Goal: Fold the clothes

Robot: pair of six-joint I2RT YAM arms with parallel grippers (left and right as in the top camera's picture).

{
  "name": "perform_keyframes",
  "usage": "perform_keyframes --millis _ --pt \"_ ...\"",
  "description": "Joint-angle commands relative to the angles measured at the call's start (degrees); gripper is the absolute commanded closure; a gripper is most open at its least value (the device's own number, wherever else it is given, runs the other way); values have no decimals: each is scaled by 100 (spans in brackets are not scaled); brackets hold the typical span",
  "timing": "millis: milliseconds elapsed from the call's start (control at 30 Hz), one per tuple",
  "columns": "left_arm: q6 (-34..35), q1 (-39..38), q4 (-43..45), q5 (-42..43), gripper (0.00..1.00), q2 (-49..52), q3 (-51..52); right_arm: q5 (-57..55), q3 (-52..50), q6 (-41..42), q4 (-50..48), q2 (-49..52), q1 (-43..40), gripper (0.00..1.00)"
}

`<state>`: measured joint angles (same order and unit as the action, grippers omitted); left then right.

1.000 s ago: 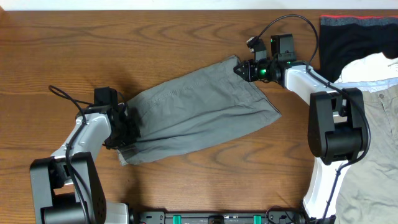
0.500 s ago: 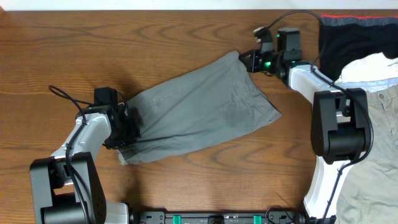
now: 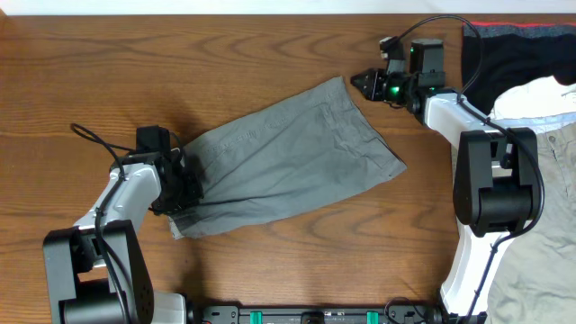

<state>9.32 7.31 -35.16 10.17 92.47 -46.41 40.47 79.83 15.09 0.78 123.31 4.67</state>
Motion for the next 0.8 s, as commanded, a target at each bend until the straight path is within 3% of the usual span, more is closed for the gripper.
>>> perform_keyframes --millis 0,167,400,500,767 --pt "37 44 -57 -271 76 138 -24 1198 33 -133 393 -295 -15 75" --pt "2 42 -208 378 76 52 -382 990 33 -863 2334 -632 109 80" --pt "-496 44 -262 820 75 -125 -809 -1838 -2 -942 4706 -625 485 85" --pt "-570 42 -44 625 75 -63 -807 -2667 -26 -831 4990 -597 649 85" --pt "-614 44 629 -859 75 509 -802 -4273 -378 514 4979 -586 525 84"
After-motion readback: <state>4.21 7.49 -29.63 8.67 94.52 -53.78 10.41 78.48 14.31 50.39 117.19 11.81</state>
